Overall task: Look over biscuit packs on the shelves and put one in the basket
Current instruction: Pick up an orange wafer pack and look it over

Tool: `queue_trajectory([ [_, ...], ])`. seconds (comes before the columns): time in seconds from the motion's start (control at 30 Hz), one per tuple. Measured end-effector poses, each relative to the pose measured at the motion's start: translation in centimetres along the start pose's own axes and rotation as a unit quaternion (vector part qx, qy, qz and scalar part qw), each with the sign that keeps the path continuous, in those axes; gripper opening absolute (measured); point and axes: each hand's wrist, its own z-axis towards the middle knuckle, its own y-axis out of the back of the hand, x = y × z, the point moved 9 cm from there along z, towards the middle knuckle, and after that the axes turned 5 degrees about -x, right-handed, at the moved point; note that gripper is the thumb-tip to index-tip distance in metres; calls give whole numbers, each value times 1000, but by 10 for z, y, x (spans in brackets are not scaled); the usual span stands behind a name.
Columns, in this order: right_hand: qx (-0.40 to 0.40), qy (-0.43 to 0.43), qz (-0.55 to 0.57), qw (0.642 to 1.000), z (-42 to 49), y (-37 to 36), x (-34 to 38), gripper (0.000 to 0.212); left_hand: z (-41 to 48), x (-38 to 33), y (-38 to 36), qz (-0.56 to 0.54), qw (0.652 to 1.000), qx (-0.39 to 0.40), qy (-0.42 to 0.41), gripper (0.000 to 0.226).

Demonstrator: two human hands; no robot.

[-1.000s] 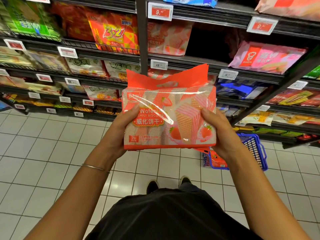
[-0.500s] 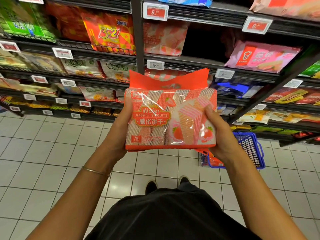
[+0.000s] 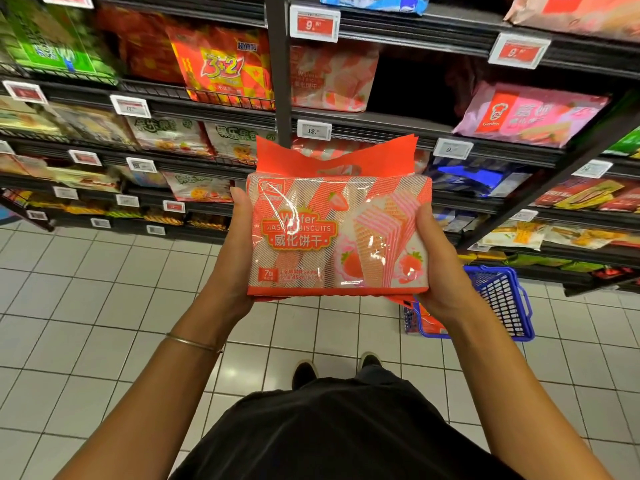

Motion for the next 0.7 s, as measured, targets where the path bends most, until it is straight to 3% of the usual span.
queue_trajectory([
  [0.23, 9, 3, 34, 999, 4, 3, -3, 50, 1, 1, 0, 3, 1000, -1, 3, 75],
  [0.53, -4, -3, 33, 999, 10, 4, -8, 68, 8, 4, 6, 16, 999, -27, 18, 75],
  [0.7, -5, -9, 81, 997, 11, 5, -8, 38, 8, 0, 2, -19, 999, 13, 24, 74],
])
